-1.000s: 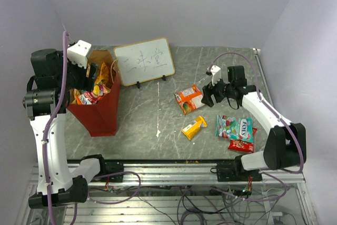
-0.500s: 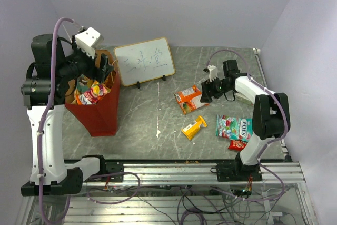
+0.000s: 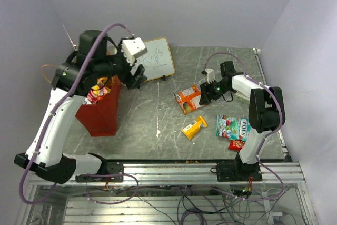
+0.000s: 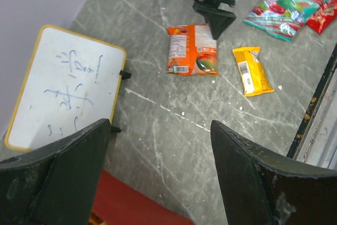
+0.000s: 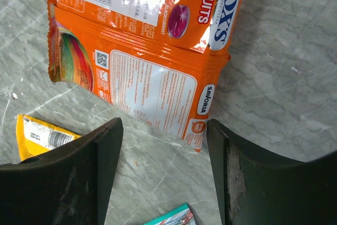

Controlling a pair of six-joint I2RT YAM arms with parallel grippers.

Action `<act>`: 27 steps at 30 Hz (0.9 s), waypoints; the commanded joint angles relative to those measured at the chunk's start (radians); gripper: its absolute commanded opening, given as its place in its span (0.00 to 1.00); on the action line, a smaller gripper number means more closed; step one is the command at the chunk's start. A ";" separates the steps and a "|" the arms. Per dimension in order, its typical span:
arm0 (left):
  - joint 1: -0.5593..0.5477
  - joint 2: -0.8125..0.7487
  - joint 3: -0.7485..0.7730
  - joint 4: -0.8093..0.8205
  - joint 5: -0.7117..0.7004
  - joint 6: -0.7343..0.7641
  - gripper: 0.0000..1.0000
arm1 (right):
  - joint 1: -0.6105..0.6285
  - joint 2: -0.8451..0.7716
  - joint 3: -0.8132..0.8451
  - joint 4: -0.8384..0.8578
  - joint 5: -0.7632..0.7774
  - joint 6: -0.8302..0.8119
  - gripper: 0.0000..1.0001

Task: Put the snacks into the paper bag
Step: Pick up the snack from the center of the board.

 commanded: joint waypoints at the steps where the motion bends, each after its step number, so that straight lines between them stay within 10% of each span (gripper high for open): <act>1: -0.111 0.041 0.020 0.025 -0.090 0.042 0.87 | -0.005 0.024 -0.004 0.021 0.000 -0.020 0.64; 8: -0.268 0.108 -0.040 0.126 -0.210 0.060 0.87 | -0.005 0.052 -0.011 0.041 -0.029 -0.027 0.51; 19: -0.300 0.229 -0.017 0.249 -0.264 -0.053 0.87 | -0.033 0.000 0.010 0.016 -0.080 -0.092 0.00; 27: -0.301 0.273 -0.019 0.330 -0.255 -0.109 0.90 | -0.037 -0.203 -0.008 -0.069 -0.120 -0.233 0.00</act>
